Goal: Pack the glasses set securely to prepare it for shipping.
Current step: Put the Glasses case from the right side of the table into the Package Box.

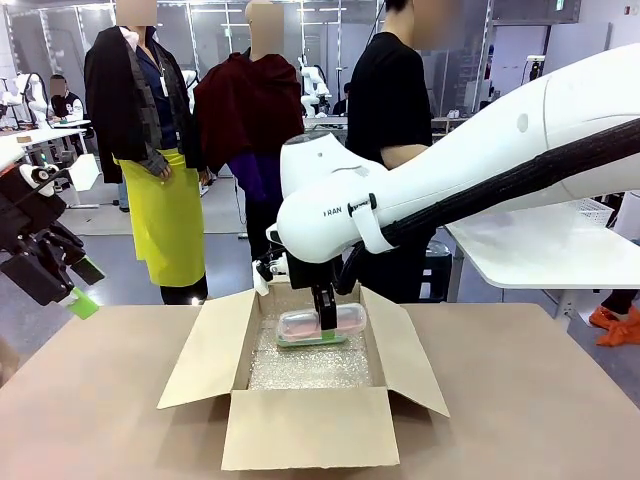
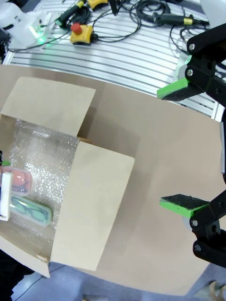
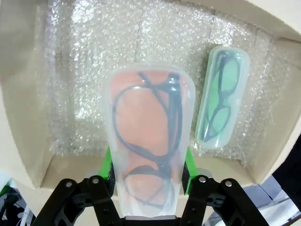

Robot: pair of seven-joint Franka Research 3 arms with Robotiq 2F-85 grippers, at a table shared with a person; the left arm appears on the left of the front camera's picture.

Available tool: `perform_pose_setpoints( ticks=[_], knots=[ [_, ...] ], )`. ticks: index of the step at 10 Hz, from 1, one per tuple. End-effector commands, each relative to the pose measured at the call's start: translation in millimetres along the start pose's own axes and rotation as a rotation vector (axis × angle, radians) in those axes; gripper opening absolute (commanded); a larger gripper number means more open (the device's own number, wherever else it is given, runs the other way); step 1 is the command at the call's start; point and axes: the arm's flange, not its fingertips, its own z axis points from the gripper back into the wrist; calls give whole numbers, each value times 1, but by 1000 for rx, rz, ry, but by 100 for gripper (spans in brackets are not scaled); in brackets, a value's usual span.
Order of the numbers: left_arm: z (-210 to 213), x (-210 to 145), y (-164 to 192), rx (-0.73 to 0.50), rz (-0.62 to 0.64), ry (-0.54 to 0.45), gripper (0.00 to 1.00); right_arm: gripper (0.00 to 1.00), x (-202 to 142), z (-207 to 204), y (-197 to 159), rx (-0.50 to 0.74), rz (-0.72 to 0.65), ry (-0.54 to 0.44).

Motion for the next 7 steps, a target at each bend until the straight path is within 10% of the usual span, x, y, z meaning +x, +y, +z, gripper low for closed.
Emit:
perform_pose_setpoints(
  ticks=[1, 6, 7],
  knots=[
    [2, -2, 0, -10, -18, -8, 100, 64, -4, -26, -2, 38, -9, -77],
    [2, -2, 0, -10, -18, -8, 100, 64, 4, -87, -8, 151, 15, -93],
    [2, -2, 0, -10, -18, -8, 100, 79, 2, -87, -5, 150, 24, -107]
  ],
)
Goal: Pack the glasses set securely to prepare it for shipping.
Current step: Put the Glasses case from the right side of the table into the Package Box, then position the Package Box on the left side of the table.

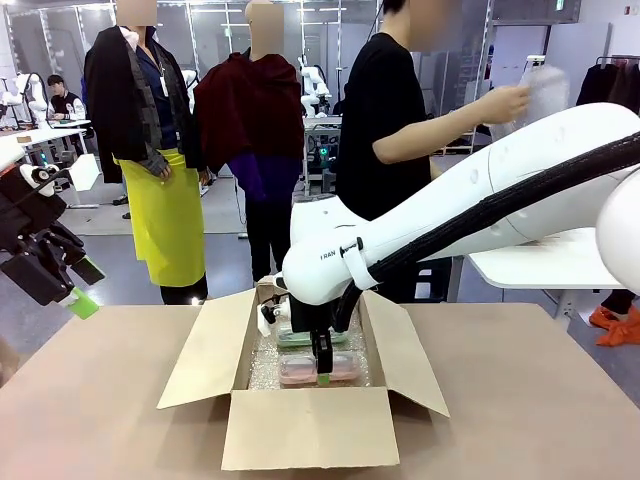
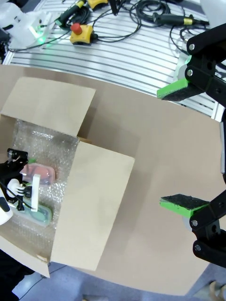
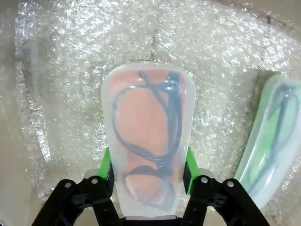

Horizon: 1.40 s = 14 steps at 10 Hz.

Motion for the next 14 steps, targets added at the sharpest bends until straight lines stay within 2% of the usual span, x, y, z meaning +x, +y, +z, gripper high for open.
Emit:
perform_pose_setpoints(
  ticks=[1, 2, 3, 4, 8, 9, 14],
  knots=[
    [2, -2, 0, -10, -18, -8, 100, 90, -4, 12, 6, 9, 35, -44],
    [2, -2, 0, -10, -18, -8, 100, 100, -4, 18, 10, -3, 41, -26],
    [2, -2, 0, -10, -18, -8, 100, 94, -4, 23, 13, -3, 35, -38],
    [2, -2, 0, -10, -18, -8, 100, 100, -4, 26, 14, -1, 38, -43],
    [2, -2, 0, -10, -18, -8, 100, 100, -5, 37, 19, -20, 0, -12],
    [2, -2, 0, -10, -18, -8, 100, 100, 3, 32, 6, -30, 13, -23],
    [2, -2, 0, -10, -18, -8, 100, 100, 3, 32, 6, -30, 13, -23]
  ],
)
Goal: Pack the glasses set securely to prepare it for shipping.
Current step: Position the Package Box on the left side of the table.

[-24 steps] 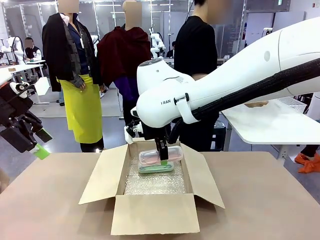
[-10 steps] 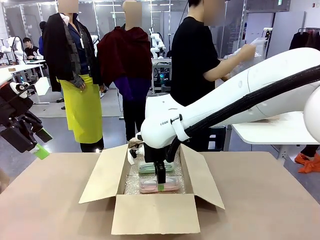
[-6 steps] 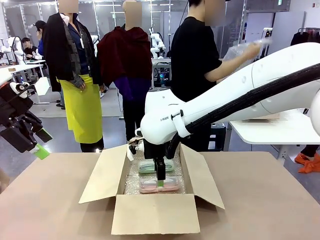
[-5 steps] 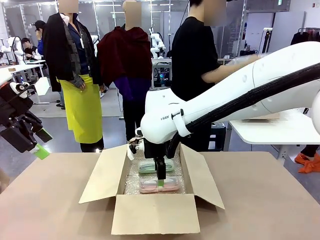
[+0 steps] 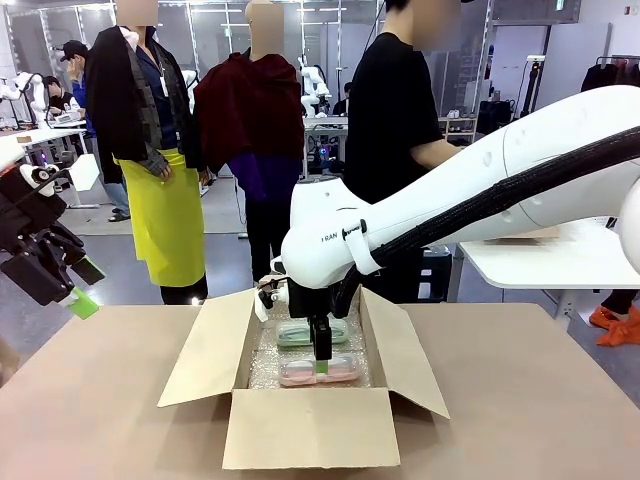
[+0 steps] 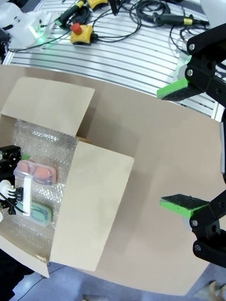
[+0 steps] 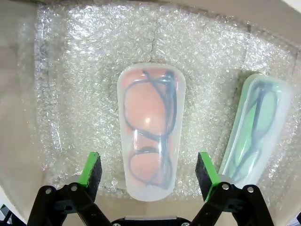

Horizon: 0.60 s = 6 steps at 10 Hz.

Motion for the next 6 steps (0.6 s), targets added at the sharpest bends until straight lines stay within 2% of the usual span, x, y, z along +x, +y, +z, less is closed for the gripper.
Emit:
perform_pose_setpoints(
  ticks=[1, 6],
  knots=[
    [2, -2, 0, -10, -18, -8, 100, 100, 1, 0, 1, -4, 3, -3],
    [2, -2, 0, -10, -18, -8, 100, 100, 1, 0, 1, -4, 3, -3]
  ],
)
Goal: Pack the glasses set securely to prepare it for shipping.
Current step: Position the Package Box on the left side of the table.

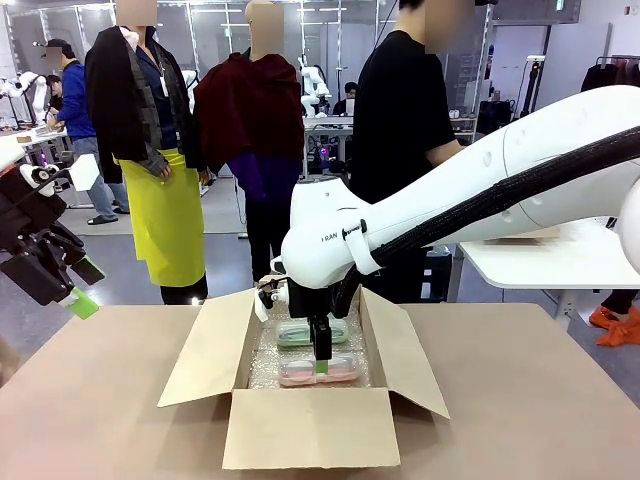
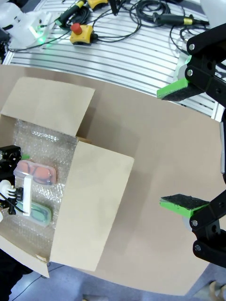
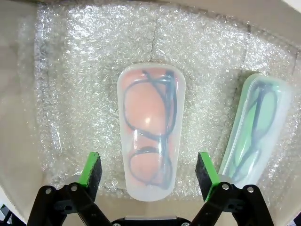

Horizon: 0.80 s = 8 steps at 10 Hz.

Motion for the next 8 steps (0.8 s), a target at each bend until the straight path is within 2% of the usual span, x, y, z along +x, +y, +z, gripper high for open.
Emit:
perform_pose_setpoints(
  ticks=[1, 2, 4, 5, 7, 8],
  knots=[
    [0, 0, 0, 0, 0, 0, 100, 100, 0, 0, 0, 0, 0, 0],
    [-5, 11, 24, 12, 116, -21, 100, 100, -6, 22, 5, -115, -21, 81],
    [-10, 22, 64, -130, 296, -53, 100, 100, -24, 67, 25, -168, -106, 5],
    [-17, 24, 101, -209, 429, -116, 100, 100, -35, 85, 35, -189, -148, -22],
    [-36, 16, 147, -285, 619, -189, 100, 100, -62, 113, 54, -222, -223, -101],
    [-45, 7, 165, -334, 696, -225, 100, 100, -77, 125, 63, -288, -279, -116]
  ],
)
